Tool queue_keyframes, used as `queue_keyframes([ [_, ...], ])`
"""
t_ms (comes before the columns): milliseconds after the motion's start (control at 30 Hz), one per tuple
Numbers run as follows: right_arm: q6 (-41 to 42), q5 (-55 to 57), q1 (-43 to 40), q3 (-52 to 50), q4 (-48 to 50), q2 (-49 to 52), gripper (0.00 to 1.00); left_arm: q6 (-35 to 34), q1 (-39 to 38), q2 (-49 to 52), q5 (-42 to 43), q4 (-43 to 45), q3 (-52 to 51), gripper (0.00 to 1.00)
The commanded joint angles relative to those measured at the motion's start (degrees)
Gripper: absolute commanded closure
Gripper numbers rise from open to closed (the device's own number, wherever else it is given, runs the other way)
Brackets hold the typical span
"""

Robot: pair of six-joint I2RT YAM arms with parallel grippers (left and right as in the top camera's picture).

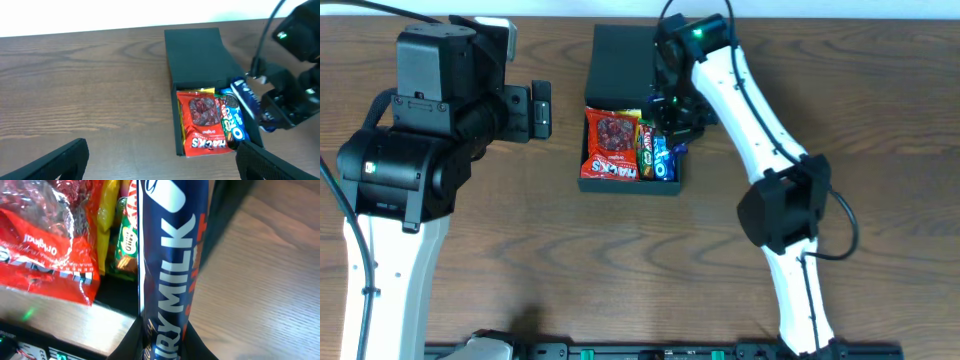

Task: Pack container
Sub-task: 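Insert the Dairy Milk bar upright into the box's right side, then raise both grippers to the box lid's back edges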

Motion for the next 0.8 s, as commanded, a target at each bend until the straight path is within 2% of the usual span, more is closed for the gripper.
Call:
queue_keyframes([
  [0, -0.2, 1.0, 0.8, -4.2, 1.0, -6.0, 0.98, 1.3, 0.2, 0.1, -0.6, 0.0, -0.3, 0.05],
  [167, 0.0, 6.6, 1.3, -18.7, 5.6, -17.0, 0.98, 2.3, 0.2, 0.1, -0.6, -0.1, -0.3, 0.05],
  [267, 0.0, 8.3, 1.3, -29.7, 12.7, -26.1, 0.98, 2.6, 0.2, 0.1, -0.6, 0.1, -0.3, 0.05],
  [333, 3.1, 8.2, 1.8, -34.2, 16.8, -28.9, 0.98, 2.6, 0.2, 0.1, -0.5, 0.4, -0.3, 0.05],
  [433, 10.3, 8.0, 3.2, -37.9, 21.5, -29.3, 0.98, 2.5, 0.2, 0.1, -0.4, 0.7, -0.3, 0.05],
  [567, 17.3, 6.1, 5.4, -43.2, 32.5, -28.9, 0.98, 2.5, 0.2, 0.1, -0.4, 0.7, -0.3, 0.05],
  [767, 20.0, 6.1, 7.1, -46.0, 42.1, -26.6, 0.98, 2.1, 0.2, 0.1, -0.3, 0.7, -0.3, 0.05],
])
